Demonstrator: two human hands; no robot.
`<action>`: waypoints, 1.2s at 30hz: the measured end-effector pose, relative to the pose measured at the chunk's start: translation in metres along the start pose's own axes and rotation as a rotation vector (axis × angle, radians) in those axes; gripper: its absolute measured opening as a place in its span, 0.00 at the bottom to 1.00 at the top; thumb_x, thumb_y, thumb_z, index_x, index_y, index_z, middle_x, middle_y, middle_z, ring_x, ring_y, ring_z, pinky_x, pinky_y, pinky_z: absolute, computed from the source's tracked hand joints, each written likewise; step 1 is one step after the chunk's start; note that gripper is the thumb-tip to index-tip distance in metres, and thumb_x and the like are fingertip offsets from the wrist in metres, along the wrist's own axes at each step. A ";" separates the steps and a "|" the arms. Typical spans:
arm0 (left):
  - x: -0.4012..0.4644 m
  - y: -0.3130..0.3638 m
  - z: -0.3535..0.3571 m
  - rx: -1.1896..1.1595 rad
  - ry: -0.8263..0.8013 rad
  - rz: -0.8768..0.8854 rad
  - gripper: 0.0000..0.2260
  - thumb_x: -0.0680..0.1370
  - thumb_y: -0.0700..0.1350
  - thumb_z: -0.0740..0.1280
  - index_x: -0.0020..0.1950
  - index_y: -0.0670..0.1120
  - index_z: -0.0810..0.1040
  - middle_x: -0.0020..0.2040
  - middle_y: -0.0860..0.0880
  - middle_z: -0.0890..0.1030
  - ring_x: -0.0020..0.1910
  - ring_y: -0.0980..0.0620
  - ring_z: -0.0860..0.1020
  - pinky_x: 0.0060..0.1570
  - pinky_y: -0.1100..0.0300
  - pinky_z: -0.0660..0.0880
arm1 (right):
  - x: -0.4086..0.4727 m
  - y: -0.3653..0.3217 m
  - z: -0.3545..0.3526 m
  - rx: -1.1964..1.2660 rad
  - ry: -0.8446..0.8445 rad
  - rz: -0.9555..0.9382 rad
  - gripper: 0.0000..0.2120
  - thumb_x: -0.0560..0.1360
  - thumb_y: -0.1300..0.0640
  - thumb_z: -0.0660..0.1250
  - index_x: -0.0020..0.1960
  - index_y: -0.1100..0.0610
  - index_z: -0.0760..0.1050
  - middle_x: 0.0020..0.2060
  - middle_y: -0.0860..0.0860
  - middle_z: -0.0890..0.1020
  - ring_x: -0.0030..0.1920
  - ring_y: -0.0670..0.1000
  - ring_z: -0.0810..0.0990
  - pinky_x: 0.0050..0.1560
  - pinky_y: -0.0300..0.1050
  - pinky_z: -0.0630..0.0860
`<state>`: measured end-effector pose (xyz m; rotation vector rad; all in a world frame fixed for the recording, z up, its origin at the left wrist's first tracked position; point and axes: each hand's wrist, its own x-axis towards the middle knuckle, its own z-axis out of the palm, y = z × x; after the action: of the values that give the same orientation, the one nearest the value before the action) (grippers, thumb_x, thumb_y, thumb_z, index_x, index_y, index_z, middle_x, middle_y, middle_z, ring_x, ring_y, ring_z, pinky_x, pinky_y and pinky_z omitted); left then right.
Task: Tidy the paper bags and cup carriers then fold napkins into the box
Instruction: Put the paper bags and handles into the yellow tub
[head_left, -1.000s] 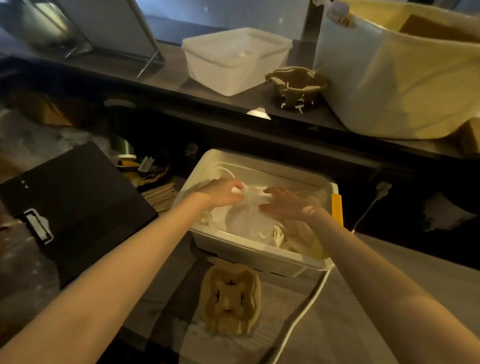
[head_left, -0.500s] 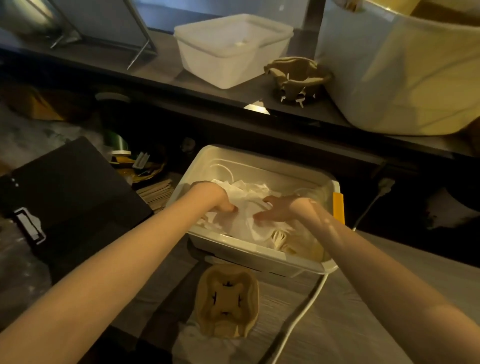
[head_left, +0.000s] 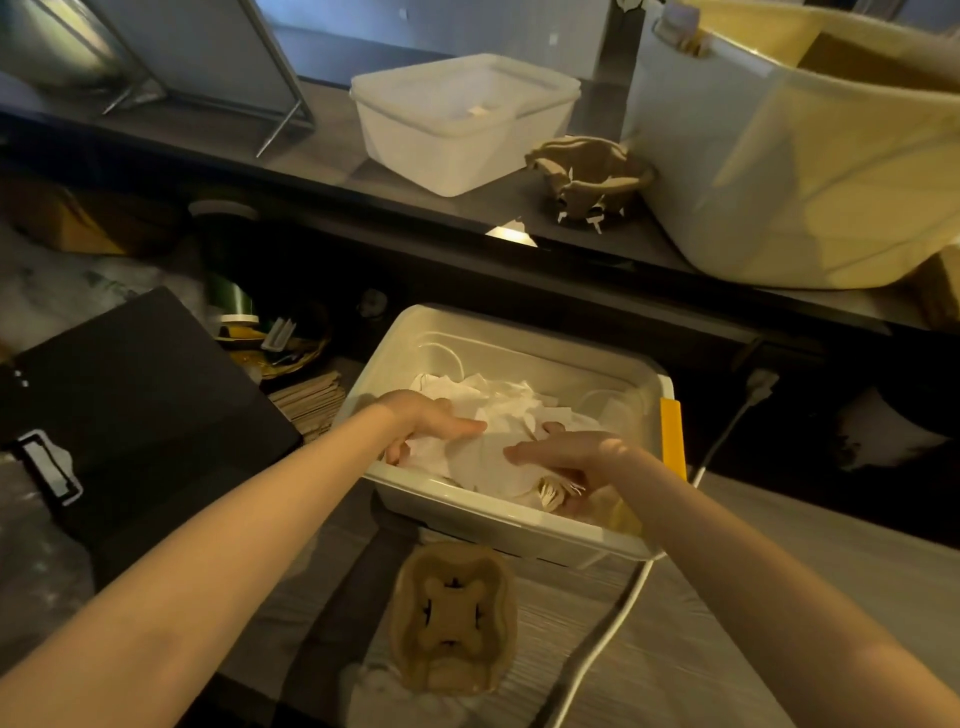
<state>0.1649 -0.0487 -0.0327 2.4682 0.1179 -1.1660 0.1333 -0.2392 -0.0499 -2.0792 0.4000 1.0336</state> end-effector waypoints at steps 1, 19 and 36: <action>0.005 -0.001 0.003 -0.006 -0.012 0.019 0.41 0.71 0.71 0.57 0.76 0.58 0.43 0.77 0.43 0.52 0.42 0.47 0.73 0.36 0.57 0.73 | 0.000 0.001 0.001 0.028 -0.002 -0.001 0.42 0.73 0.45 0.68 0.77 0.51 0.47 0.70 0.56 0.64 0.60 0.57 0.73 0.50 0.47 0.77; 0.010 -0.005 -0.004 0.292 0.341 0.182 0.33 0.74 0.67 0.57 0.74 0.53 0.57 0.71 0.45 0.66 0.66 0.41 0.68 0.62 0.49 0.67 | -0.015 -0.027 -0.005 -0.576 0.250 -0.021 0.45 0.73 0.32 0.57 0.77 0.55 0.40 0.76 0.57 0.49 0.75 0.60 0.51 0.72 0.52 0.57; 0.026 0.003 0.009 -0.204 -0.107 0.094 0.36 0.74 0.66 0.60 0.76 0.54 0.51 0.70 0.45 0.67 0.66 0.43 0.69 0.65 0.49 0.67 | 0.019 -0.016 0.024 0.213 -0.045 -0.075 0.59 0.49 0.36 0.80 0.72 0.51 0.56 0.64 0.53 0.74 0.62 0.57 0.74 0.54 0.54 0.78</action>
<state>0.1761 -0.0575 -0.0561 2.2060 0.0856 -1.1810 0.1408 -0.2096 -0.0660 -1.8643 0.3889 0.9492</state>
